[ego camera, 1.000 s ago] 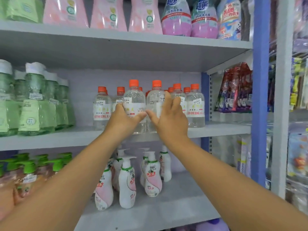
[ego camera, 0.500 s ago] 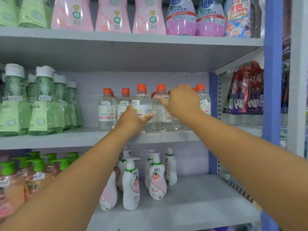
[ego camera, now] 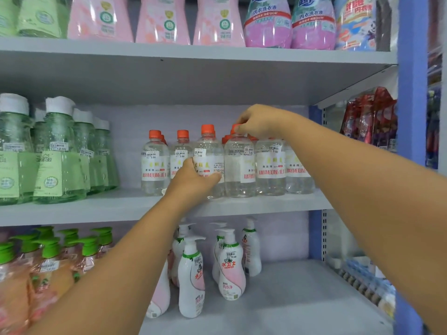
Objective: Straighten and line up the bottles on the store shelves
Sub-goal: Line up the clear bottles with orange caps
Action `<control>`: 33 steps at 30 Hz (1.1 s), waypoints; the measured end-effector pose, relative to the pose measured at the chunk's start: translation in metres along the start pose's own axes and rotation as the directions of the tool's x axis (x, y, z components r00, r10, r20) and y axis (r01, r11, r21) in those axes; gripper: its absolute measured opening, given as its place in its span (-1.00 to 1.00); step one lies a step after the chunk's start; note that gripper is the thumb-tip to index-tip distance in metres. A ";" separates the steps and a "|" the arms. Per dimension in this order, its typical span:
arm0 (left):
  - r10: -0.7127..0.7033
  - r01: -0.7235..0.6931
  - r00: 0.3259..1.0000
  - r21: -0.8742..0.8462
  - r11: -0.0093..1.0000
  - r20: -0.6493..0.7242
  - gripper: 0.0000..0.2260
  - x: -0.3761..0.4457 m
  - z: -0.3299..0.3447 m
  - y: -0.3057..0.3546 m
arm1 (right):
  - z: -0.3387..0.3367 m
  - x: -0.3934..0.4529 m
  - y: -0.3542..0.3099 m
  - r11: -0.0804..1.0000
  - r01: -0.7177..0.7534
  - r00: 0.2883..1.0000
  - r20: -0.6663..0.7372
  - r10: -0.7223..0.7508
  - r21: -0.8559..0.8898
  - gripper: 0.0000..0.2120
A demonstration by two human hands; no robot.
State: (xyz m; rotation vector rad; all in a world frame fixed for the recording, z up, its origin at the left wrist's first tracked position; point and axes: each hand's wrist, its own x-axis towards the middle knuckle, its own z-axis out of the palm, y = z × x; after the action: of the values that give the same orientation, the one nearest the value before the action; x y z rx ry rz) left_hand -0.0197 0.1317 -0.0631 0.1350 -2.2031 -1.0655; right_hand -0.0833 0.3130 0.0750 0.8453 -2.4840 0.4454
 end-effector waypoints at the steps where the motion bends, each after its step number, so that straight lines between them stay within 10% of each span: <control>1: -0.005 0.005 1.000 -0.006 1.000 -0.001 -0.55 0.000 0.000 0.000 | 0.000 0.001 0.001 1.000 -0.014 1.000 -0.003 0.014 -0.012 -0.64; 20: 0.034 -0.033 0.999 0.099 0.995 -0.014 -0.58 -0.009 -0.001 0.007 | 0.015 -0.004 0.011 0.996 -0.072 0.973 -0.215 0.082 0.055 -0.46; 25: 0.029 -0.028 0.998 0.030 0.999 -0.050 -0.47 -0.005 0.002 0.006 | 0.011 -0.061 0.080 0.836 0.110 0.665 -0.665 0.339 0.537 -0.66; 33: -0.009 0.009 0.997 -0.008 1.000 -0.081 -0.45 -0.004 0.005 0.007 | 0.063 -0.102 0.148 0.713 -0.215 0.934 -0.073 0.350 0.667 -0.36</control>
State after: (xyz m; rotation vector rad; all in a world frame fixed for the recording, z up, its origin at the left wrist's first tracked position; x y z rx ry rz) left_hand -0.0182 0.1416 -0.0626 0.1817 -2.1277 -1.0548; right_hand -0.1273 0.4467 -0.0534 0.5978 -2.2727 1.5013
